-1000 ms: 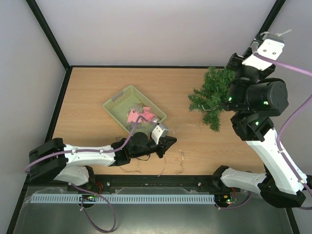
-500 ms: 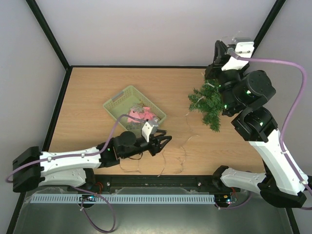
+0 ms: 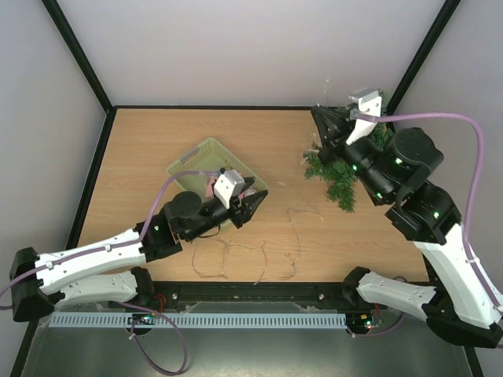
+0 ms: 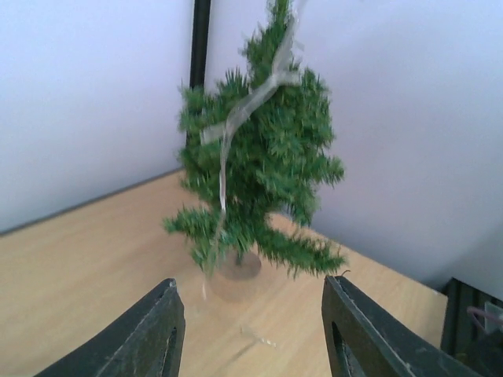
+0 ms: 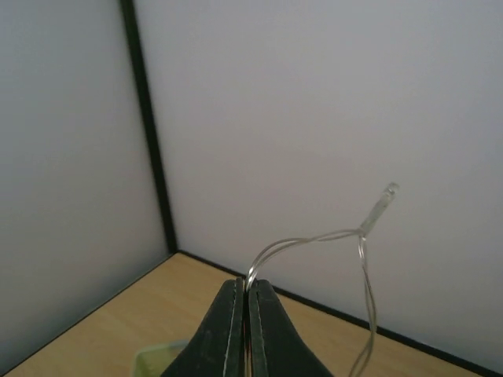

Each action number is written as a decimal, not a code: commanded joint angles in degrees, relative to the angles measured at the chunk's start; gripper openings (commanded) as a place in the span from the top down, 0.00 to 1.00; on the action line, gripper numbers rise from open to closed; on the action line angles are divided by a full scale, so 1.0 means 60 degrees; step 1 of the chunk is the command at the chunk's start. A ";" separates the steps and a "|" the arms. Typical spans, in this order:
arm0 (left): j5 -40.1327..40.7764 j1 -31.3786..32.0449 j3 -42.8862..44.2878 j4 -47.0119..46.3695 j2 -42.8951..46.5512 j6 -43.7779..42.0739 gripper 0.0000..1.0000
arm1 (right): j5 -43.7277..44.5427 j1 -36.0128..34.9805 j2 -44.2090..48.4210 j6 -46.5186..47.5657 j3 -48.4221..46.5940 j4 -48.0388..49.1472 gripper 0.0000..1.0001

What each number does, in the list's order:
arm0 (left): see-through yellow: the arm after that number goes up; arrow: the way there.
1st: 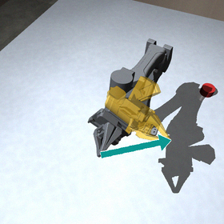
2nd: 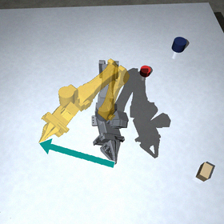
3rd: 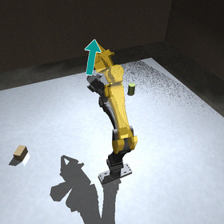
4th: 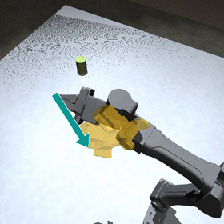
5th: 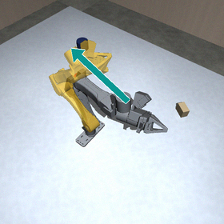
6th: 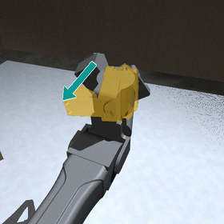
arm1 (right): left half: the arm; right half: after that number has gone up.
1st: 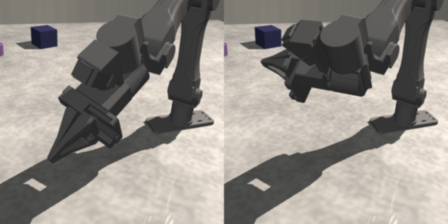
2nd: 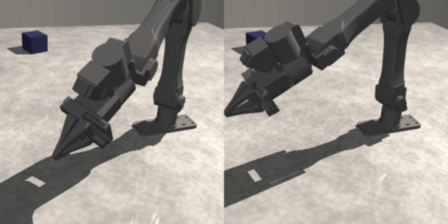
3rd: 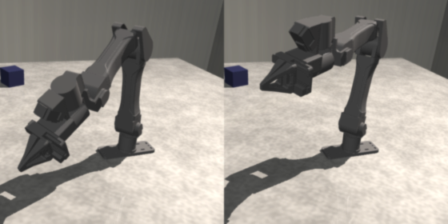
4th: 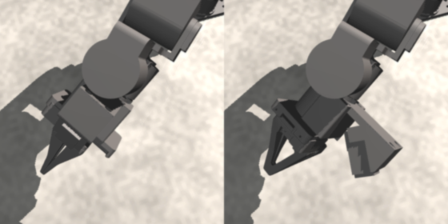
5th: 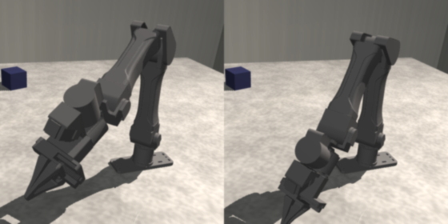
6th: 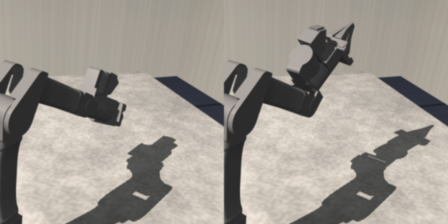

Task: Decorate the small christmas tree
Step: Move the christmas tree to the center of the board.

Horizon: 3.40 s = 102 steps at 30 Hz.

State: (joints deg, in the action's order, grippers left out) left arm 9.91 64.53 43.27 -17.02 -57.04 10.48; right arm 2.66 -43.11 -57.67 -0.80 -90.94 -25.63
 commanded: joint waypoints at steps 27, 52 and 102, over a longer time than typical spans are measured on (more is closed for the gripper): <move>-0.6401 -0.3178 0.4537 -0.1428 -0.6393 -0.0843 0.49 | 0.0385 0.0037 0.4026 -0.2890 0.2040 -0.1790 0.98; -0.7453 -0.3498 0.6906 -0.5630 -1.1471 0.5620 0.28 | -0.0066 0.0037 0.4159 -0.2682 0.1940 -0.1634 0.98; -0.5394 -0.4992 0.3363 -0.5564 -0.8674 0.4924 0.98 | 0.0026 0.0042 0.3994 -0.2782 0.2638 -0.1120 0.98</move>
State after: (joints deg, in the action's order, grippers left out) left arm -23.92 36.01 65.12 -47.92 -111.87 42.06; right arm 2.39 -43.09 -33.10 -17.58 -75.24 -34.02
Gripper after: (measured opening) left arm 0.033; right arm 0.017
